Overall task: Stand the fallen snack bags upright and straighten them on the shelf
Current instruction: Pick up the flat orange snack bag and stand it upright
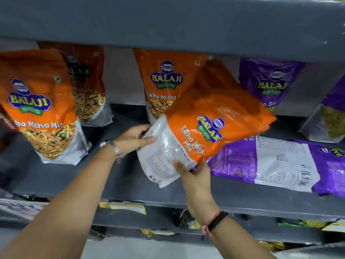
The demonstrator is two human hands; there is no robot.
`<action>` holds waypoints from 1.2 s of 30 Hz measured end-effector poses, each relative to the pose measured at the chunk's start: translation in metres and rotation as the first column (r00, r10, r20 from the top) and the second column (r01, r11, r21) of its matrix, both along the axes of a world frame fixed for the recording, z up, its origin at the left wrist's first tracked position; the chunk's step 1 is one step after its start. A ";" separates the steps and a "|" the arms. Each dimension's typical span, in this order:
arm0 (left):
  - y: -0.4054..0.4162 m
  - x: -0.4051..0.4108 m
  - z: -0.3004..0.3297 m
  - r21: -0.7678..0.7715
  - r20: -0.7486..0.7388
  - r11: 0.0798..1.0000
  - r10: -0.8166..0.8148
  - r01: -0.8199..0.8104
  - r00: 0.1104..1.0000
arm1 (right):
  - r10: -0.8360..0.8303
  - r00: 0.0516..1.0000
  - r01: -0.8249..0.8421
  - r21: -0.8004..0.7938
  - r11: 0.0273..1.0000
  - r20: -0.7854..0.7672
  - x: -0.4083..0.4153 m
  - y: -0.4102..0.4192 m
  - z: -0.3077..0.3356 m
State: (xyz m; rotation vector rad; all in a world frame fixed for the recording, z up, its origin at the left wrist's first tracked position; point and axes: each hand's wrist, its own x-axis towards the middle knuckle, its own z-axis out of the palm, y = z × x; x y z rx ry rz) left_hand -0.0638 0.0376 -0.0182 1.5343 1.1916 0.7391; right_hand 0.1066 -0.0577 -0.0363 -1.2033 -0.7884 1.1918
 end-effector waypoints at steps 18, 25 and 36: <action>-0.021 -0.013 -0.051 0.188 0.102 0.848 0.485 -0.496 0.868 | 0.186 0.889 -0.293 0.208 0.933 0.418 0.013 0.018 -0.015; -0.064 -0.006 -0.047 0.238 0.310 0.887 0.317 -0.396 0.896 | 0.204 0.936 -0.262 0.180 0.948 0.288 0.010 0.054 -0.001; -0.049 -0.021 -0.052 0.287 -0.050 0.893 0.376 -0.347 0.925 | 0.199 0.931 -0.260 0.172 0.950 0.305 0.018 0.044 -0.024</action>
